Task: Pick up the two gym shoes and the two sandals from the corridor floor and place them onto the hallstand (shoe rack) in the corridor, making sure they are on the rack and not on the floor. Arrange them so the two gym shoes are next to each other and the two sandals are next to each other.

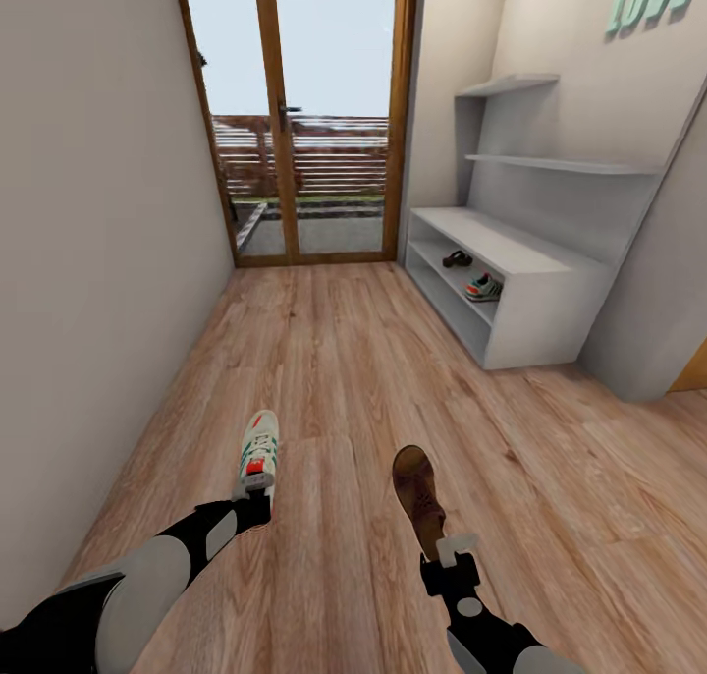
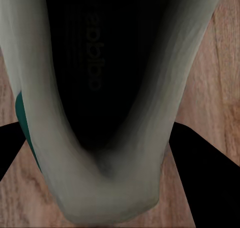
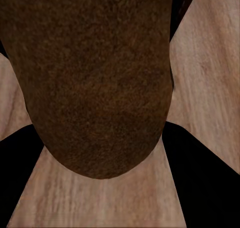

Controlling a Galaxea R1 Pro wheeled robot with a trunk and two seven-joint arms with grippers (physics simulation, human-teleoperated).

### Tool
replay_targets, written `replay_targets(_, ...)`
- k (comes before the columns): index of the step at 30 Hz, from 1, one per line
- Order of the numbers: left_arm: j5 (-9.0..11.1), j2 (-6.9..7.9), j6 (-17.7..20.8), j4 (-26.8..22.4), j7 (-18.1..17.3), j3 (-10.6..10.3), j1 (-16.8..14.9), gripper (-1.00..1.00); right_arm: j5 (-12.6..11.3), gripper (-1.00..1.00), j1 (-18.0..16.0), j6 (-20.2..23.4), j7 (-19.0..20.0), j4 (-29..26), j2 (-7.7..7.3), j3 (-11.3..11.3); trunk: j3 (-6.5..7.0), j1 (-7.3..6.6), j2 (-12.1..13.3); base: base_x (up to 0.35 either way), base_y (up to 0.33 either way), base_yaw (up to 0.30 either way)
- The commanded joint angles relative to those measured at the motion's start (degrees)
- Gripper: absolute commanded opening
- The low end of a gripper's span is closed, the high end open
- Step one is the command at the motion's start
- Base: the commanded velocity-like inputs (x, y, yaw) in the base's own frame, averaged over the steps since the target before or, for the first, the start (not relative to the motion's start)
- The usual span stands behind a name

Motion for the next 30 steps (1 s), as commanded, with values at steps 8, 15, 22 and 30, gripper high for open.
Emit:
replay_targets(8,-0.3,-0.04,0.3,-0.1,-0.2,0.5,0.0,-1.0,-0.5,-1.0,-0.1,-0.4,-0.3,0.0,-0.02,0.5,-0.05,0.02,0.0,0.35,0.048,0.0)
replay_targets(15,-0.3,-0.01,0.3,-0.1,-0.2,0.5,0.0,-1.0,-0.5,-1.0,0.0,-0.4,-0.3,0.0,-0.02,0.5,-0.05,0.02,0.0,0.35,0.003,0.0)
replay_targets(22,-0.3,0.0,0.3,-0.2,-0.2,0.6,0.0,-1.0,-0.5,-1.0,-0.1,-0.4,-0.3,0.0,-0.02,0.4,-0.17,0.02,0.0,0.35,0.0,0.0)
replay_targets(30,-0.3,0.01,0.3,-0.2,-0.2,0.6,0.0,-1.0,-0.5,-1.0,0.0,-0.3,-0.3,0.0,-0.02,0.4,-0.48,0.02,0.0,0.35,0.0,0.0)
